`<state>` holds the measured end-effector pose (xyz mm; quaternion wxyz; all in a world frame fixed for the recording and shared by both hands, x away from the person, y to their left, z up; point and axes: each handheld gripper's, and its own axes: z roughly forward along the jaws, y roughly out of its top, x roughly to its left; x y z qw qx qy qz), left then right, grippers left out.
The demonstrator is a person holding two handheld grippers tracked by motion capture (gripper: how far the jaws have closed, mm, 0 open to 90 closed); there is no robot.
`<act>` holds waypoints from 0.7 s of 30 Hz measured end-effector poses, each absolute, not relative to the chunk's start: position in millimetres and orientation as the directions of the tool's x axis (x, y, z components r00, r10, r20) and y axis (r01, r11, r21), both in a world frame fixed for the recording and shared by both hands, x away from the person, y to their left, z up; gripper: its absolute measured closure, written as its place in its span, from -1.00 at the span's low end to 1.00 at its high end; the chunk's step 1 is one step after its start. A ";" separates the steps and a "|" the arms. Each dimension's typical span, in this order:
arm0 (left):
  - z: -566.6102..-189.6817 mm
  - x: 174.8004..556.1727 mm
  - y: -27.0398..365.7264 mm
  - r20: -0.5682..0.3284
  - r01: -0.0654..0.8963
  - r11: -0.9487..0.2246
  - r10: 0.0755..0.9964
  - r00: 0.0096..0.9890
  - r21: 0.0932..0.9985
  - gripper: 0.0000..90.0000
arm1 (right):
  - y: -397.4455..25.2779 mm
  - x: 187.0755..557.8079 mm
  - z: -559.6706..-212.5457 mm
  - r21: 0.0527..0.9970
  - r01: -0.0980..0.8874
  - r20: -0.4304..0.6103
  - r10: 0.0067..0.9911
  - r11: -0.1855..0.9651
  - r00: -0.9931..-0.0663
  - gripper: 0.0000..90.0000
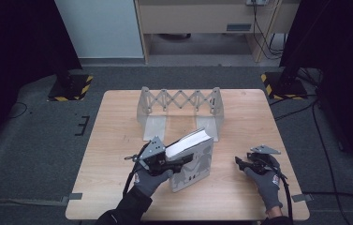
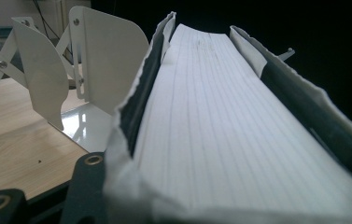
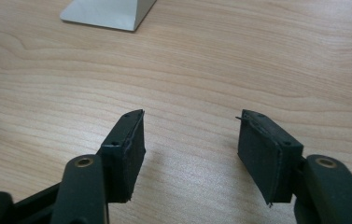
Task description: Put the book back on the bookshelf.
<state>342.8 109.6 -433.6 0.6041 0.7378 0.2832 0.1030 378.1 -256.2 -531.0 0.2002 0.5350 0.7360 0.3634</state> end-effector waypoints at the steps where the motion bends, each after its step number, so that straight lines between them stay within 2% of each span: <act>1: -433.4 342.5 109.4 -0.190 0.294 -0.111 0.544 0.818 0.949 -0.05 | -256.4 378.6 -531.8 0.746 0.643 0.088 0.932 0.173 -0.352 -0.11; 11: -430.7 340.5 109.1 -0.195 0.309 -0.103 0.581 0.790 0.945 0.08 | -253.5 379.1 -534.9 0.745 0.639 0.067 0.932 0.190 -0.356 -0.19; 21: -412.1 332.1 112.9 -0.141 0.292 -0.157 0.606 0.783 0.943 0.12 | -252.2 379.7 -536.8 0.752 0.624 0.046 0.928 0.211 -0.370 -0.27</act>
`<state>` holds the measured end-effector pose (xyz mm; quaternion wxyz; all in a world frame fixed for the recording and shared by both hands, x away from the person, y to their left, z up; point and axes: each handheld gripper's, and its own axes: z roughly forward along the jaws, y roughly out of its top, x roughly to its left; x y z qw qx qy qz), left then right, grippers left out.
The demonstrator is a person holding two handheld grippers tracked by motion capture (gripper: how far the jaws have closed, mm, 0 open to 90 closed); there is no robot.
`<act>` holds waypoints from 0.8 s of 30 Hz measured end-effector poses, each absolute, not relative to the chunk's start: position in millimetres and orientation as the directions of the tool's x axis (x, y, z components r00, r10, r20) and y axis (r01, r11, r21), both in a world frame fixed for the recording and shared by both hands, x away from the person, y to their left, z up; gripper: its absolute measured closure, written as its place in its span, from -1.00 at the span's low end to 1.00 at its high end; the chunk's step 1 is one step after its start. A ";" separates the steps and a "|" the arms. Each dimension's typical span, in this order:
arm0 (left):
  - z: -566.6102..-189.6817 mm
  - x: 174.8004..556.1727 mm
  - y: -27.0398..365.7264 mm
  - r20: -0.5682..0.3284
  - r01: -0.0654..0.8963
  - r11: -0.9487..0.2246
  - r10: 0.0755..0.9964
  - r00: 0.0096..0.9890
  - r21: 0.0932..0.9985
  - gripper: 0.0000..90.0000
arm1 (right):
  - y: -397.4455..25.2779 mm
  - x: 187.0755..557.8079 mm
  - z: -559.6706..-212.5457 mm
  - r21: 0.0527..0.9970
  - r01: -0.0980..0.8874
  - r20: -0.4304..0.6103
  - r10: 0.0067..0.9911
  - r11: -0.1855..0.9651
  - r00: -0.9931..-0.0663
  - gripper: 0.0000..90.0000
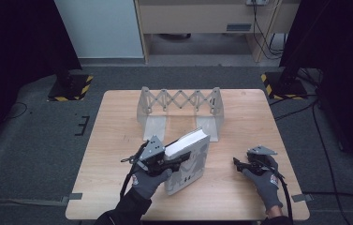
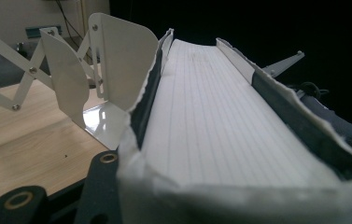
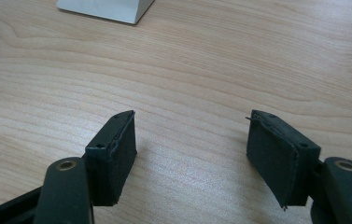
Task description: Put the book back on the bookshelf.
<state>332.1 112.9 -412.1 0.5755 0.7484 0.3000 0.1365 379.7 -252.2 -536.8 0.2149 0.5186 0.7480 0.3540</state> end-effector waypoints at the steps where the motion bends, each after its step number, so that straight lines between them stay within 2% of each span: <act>1: -410.8 332.2 113.8 -0.141 0.294 -0.159 0.608 0.781 0.943 0.12 | -252.3 379.8 -536.8 0.752 0.624 0.046 0.927 0.213 -0.372 -0.28; 13: -402.0 335.6 135.3 -0.125 0.308 -0.164 0.666 0.736 0.937 0.13 | -248.7 379.5 -537.2 0.746 0.617 0.005 0.924 0.251 -0.383 -0.31; 24: -409.3 334.1 147.4 -0.134 0.300 -0.149 0.654 0.745 0.942 0.08 | -248.6 379.4 -537.2 0.745 0.617 0.006 0.924 0.251 -0.383 -0.31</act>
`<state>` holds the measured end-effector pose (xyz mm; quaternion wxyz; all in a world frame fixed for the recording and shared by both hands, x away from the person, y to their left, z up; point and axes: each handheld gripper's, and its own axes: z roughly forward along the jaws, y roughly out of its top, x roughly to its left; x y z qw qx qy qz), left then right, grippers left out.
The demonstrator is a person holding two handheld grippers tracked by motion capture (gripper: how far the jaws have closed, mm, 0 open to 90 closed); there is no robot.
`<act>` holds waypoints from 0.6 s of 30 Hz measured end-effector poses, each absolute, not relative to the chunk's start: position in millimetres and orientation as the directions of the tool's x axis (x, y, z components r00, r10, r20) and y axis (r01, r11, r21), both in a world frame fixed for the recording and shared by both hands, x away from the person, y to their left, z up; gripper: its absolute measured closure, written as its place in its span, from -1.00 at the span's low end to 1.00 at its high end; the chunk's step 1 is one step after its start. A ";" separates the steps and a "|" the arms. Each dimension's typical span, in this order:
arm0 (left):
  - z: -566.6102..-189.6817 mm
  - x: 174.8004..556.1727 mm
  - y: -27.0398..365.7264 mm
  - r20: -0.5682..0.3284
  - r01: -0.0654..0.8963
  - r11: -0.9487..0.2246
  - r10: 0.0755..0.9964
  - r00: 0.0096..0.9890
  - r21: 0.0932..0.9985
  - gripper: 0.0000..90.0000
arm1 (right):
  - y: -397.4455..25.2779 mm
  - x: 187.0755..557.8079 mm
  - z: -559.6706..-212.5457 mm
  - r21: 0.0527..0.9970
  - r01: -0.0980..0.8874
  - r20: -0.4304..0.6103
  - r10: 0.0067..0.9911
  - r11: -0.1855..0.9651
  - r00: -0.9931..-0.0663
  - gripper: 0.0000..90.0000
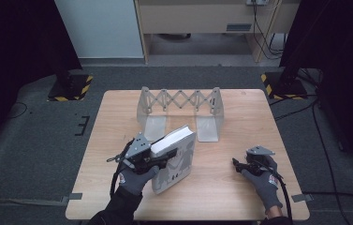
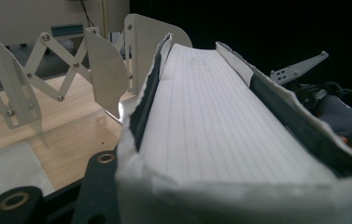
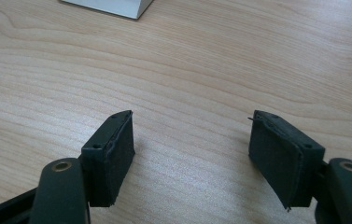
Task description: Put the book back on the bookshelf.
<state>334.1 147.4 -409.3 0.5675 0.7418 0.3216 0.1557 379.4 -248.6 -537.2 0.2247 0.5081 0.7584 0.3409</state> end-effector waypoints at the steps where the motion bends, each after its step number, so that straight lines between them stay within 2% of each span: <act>1: -409.7 334.6 148.3 -0.135 0.301 -0.148 0.656 0.743 0.942 0.06 | -248.5 379.4 -537.2 0.745 0.618 0.006 0.924 0.251 -0.383 -0.31; 8: -409.7 337.9 149.3 -0.156 0.326 -0.149 0.650 0.744 0.933 -0.05 | -248.6 379.6 -537.2 0.747 0.617 0.007 0.924 0.249 -0.381 -0.31; 13: -410.7 338.1 150.3 -0.156 0.354 -0.204 0.626 0.764 0.913 -0.13 | -248.4 379.5 -537.2 0.745 0.618 0.007 0.924 0.249 -0.381 -0.31; 18: -415.9 335.8 151.9 -0.153 0.381 -0.225 0.650 0.744 0.897 -0.17 | -248.6 379.5 -537.2 0.745 0.618 0.006 0.924 0.251 -0.383 -0.31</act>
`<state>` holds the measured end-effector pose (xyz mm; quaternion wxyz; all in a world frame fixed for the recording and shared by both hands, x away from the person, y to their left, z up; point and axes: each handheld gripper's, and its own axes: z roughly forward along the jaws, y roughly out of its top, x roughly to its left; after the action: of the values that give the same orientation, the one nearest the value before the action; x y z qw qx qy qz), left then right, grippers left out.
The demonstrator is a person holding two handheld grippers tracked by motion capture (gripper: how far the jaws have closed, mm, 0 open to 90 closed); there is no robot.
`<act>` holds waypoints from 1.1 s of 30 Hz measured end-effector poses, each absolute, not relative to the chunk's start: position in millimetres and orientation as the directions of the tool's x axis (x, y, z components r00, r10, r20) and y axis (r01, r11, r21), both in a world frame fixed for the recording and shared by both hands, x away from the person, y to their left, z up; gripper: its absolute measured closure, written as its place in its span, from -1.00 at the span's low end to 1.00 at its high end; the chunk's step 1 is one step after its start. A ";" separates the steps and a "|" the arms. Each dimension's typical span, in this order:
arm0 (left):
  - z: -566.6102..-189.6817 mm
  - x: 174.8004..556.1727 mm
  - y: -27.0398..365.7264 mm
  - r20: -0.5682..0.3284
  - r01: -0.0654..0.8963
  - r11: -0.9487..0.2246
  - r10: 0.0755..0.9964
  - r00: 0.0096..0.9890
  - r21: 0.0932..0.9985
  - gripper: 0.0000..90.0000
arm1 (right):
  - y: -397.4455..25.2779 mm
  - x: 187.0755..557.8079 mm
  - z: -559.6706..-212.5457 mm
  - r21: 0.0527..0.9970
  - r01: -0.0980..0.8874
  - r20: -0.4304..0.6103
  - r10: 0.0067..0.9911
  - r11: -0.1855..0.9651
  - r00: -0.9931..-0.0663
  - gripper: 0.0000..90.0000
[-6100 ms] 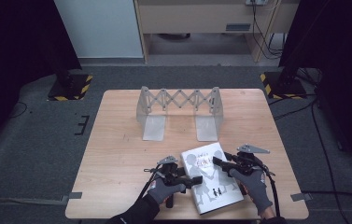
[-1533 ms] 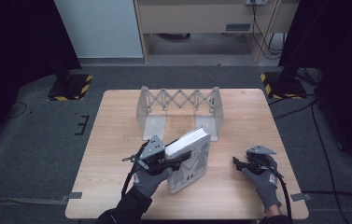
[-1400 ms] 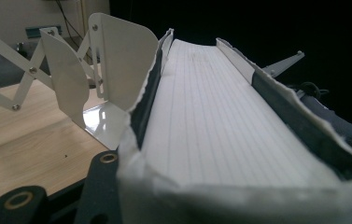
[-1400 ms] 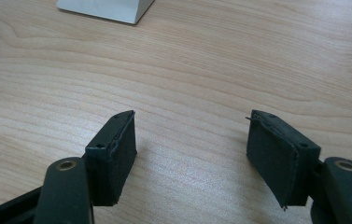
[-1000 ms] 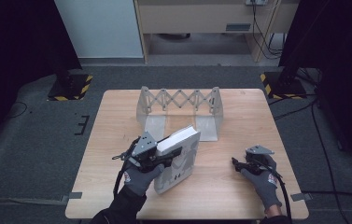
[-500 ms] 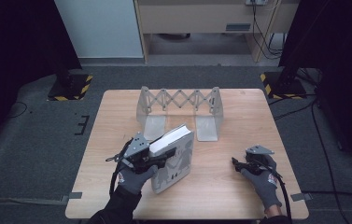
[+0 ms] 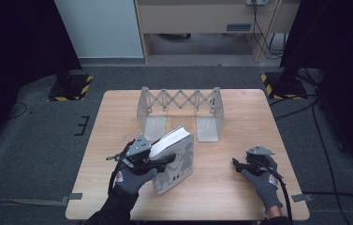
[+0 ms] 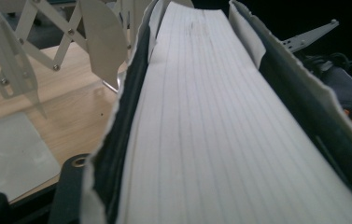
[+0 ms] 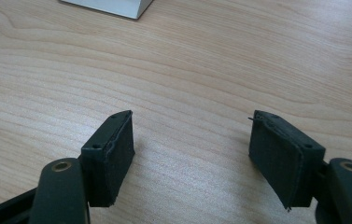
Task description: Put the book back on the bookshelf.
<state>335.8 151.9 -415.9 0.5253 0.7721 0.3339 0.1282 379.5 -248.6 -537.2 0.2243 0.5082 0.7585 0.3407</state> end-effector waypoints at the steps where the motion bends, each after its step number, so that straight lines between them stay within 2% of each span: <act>1: -418.3 336.0 152.4 -0.156 0.382 -0.222 0.650 0.744 0.897 -0.17 | -248.4 379.5 -537.2 0.745 0.618 0.007 0.924 0.249 -0.381 -0.31; 5: -422.1 338.0 152.4 -0.194 0.387 -0.175 0.640 0.744 0.905 -0.12 | -248.4 379.6 -537.2 0.745 0.618 0.007 0.924 0.250 -0.381 -0.31; 15: -406.8 333.8 146.9 -0.152 0.322 -0.163 0.633 0.759 0.932 -0.09 | -248.4 379.9 -537.4 0.747 0.617 0.005 0.925 0.250 -0.381 -0.32; 21: -398.9 336.7 143.0 -0.138 0.343 -0.197 0.652 0.746 0.919 -0.14 | -248.4 380.0 -537.4 0.746 0.617 0.004 0.925 0.250 -0.381 -0.32; 33: -397.1 344.3 138.8 -0.164 0.336 -0.145 0.656 0.736 0.931 -0.24 | -248.5 380.6 -537.4 0.746 0.616 0.001 0.924 0.253 -0.382 -0.33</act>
<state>344.3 138.8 -397.1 0.5622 0.7431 0.3339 0.1425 380.6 -248.5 -537.4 0.2267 0.5075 0.7585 0.3402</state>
